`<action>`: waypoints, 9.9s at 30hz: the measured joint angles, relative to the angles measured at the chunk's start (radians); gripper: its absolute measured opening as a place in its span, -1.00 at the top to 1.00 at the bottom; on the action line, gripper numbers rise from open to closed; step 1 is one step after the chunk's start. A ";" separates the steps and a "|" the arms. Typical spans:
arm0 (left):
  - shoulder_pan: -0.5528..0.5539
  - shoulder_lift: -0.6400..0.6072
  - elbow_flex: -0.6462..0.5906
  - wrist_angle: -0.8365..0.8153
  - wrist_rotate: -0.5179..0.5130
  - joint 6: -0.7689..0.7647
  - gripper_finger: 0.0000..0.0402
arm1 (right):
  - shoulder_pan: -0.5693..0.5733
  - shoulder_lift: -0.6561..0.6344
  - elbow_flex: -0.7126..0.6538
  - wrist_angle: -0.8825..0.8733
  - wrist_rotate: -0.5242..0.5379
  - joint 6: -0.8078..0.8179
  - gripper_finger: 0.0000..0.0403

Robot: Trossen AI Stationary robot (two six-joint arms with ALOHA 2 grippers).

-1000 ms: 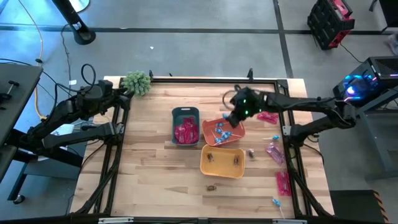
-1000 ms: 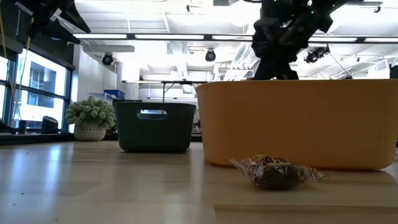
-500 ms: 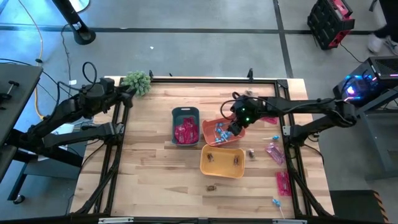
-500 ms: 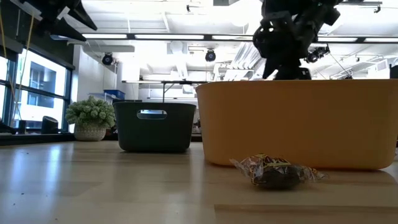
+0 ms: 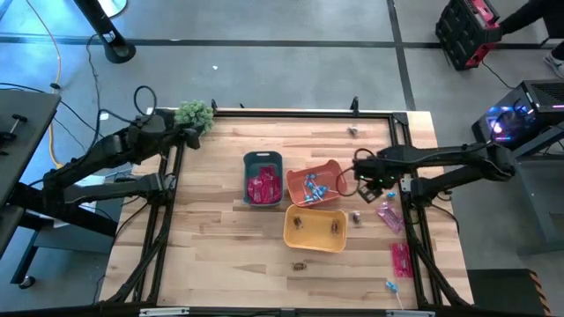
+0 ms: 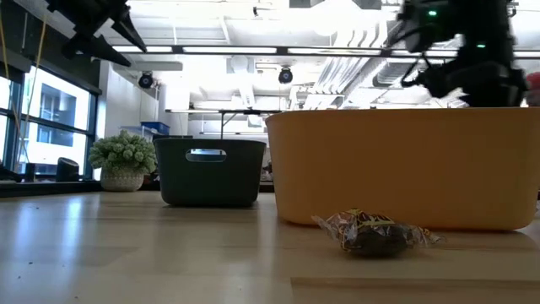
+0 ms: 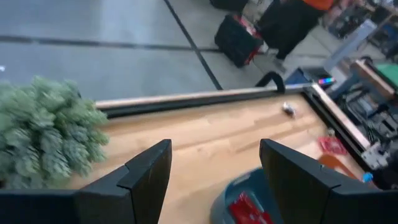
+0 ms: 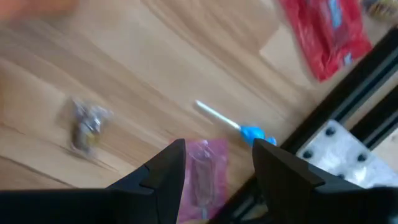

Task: Sort candy
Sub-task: Put the blue lollipop into the orange bin, then put the yellow candy into the yellow bin, then put the bottom yellow candy into the yellow bin

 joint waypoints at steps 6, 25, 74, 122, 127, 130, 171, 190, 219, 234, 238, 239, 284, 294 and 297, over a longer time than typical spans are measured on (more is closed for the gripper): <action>-0.001 0.077 0.000 -0.001 0.092 0.016 -0.19 | -0.007 -0.073 -0.051 0.017 -0.031 -0.046 0.14; -0.001 0.106 0.000 0.056 0.356 0.281 -0.19 | -0.036 0.592 -0.065 -0.001 -0.033 -0.554 0.31; -0.001 0.065 0.000 0.220 0.321 0.275 -0.19 | -0.048 0.508 0.271 -0.188 0.065 -0.575 0.82; 0.000 0.075 0.000 0.208 0.248 0.305 -0.19 | 0.445 0.287 0.277 0.101 -0.469 0.213 -0.15; 0.000 0.092 0.000 0.209 0.248 0.305 -0.19 | 0.652 0.278 0.106 0.527 -0.640 0.540 -0.15; 0.000 0.104 0.000 0.210 0.248 0.305 -0.19 | 0.740 0.310 0.035 0.760 -0.659 0.704 -0.15; 0.001 0.139 0.000 0.217 0.248 0.358 -0.19 | 0.899 0.569 -0.009 0.939 -0.777 0.843 0.91; 0.001 0.139 0.000 0.432 0.287 0.298 -0.19 | 0.326 -0.057 -0.009 0.686 -0.139 0.503 1.00; -0.062 0.264 0.000 0.719 0.509 0.098 -0.19 | 0.059 0.006 -0.008 0.735 -0.334 0.184 -0.02; -0.096 0.433 0.000 0.916 0.507 0.079 -0.19 | 0.404 0.059 -0.131 0.455 -0.074 0.560 0.03; -0.082 0.400 0.000 0.942 0.457 0.087 -0.19 | 0.396 0.144 -0.147 0.481 -0.038 0.557 0.03; -0.082 0.389 0.000 0.943 0.437 0.086 -0.19 | 0.397 0.166 -0.147 0.495 -0.037 0.546 0.03; -0.084 -0.282 0.000 0.407 0.369 0.223 -0.19 | 0.469 0.368 0.440 0.315 0.064 0.610 0.40; -0.085 -0.125 0.000 0.452 0.495 0.109 -0.19 | 0.480 0.428 0.440 0.362 -0.046 0.475 -0.14; -0.103 -0.051 0.000 0.489 0.534 0.088 -0.19 | 0.489 0.424 0.440 0.423 -0.030 0.375 -0.15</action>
